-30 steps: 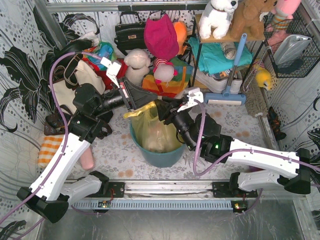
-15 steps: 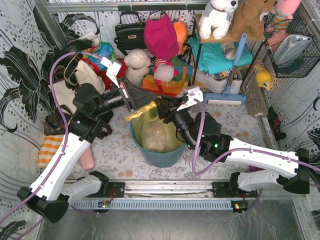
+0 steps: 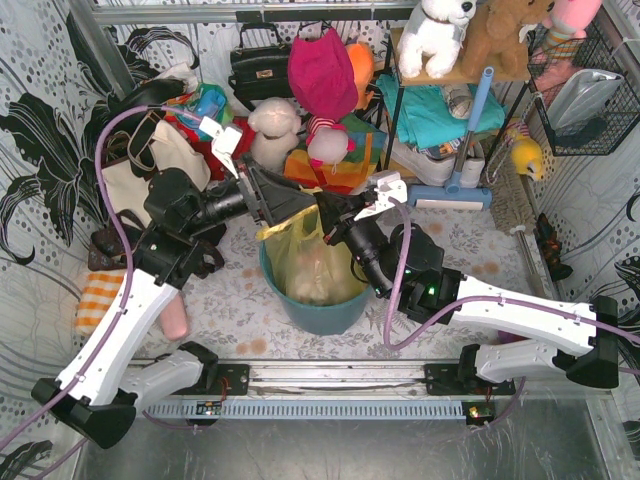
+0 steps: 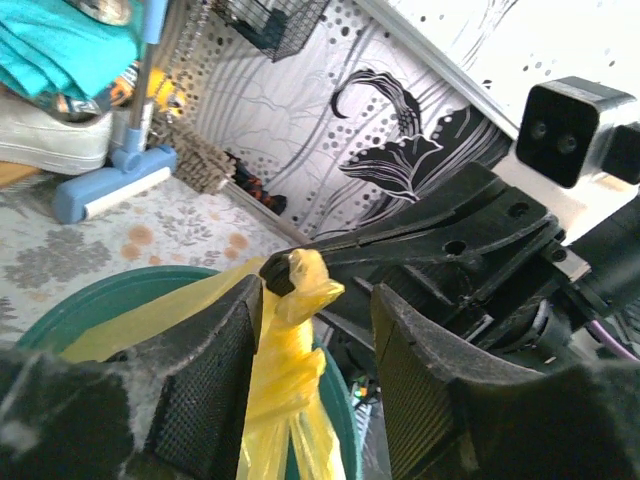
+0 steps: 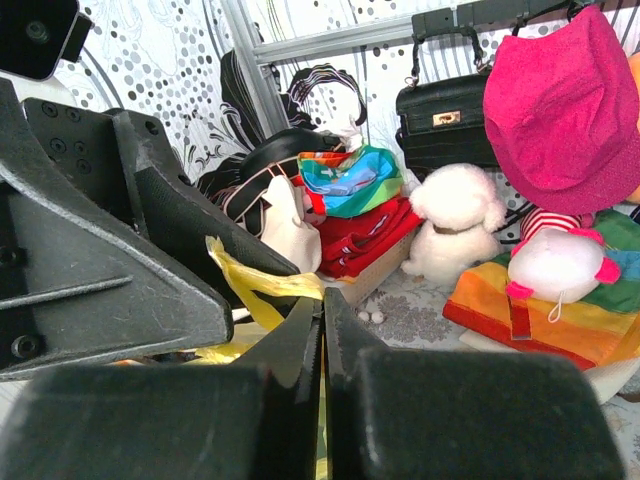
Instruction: Tie the trash bag
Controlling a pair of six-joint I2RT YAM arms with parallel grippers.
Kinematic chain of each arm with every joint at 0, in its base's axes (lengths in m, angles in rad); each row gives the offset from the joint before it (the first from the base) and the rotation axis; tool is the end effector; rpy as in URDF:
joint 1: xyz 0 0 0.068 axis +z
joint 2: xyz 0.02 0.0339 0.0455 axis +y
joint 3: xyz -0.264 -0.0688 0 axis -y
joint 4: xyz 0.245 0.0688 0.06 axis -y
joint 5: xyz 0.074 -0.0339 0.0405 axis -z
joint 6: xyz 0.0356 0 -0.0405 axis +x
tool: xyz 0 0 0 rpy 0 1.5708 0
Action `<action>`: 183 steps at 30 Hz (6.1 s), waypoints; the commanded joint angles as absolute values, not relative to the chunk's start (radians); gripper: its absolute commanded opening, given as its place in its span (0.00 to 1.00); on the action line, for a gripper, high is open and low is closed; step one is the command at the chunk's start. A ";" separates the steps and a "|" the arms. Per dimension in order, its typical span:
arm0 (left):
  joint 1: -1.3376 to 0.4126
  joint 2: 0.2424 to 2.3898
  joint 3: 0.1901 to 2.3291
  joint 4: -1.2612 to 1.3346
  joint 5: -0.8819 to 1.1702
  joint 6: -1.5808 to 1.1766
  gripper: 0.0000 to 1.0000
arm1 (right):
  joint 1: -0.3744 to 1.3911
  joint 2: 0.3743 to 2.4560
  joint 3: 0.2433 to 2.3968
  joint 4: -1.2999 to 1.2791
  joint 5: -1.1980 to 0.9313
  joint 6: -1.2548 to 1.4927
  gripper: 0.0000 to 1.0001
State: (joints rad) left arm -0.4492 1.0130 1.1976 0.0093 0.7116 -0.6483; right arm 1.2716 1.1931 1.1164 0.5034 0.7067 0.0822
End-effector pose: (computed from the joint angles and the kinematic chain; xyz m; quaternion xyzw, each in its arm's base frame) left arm 0.1783 -0.1118 0.4609 0.2085 0.6193 -0.5664 0.5021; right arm 0.0998 0.2450 0.4418 -0.0436 0.5837 0.3481 0.7323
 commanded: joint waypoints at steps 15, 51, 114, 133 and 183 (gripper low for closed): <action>-0.451 1.045 1.231 0.042 0.666 -0.612 0.53 | 1.268 1.173 1.129 0.563 0.686 0.090 0.00; -0.451 1.028 1.290 -0.043 0.642 -0.678 0.59 | 1.268 1.148 1.086 0.579 0.715 0.119 0.00; -0.512 1.073 1.412 -0.383 0.398 -0.480 0.57 | 1.267 1.156 1.086 0.640 0.674 0.109 0.00; -0.512 1.151 1.440 -0.402 0.485 -0.473 0.59 | 1.267 1.150 1.084 0.647 0.611 0.123 0.00; -0.512 1.018 1.205 0.045 0.396 -0.653 0.00 | 1.267 1.038 1.147 0.263 0.490 0.284 0.25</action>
State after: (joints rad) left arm -0.5098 1.0248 1.2125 0.0006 0.4061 -0.6769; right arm 1.2625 1.0618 1.0771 0.3691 0.5732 0.2226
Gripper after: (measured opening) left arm 0.009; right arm 0.256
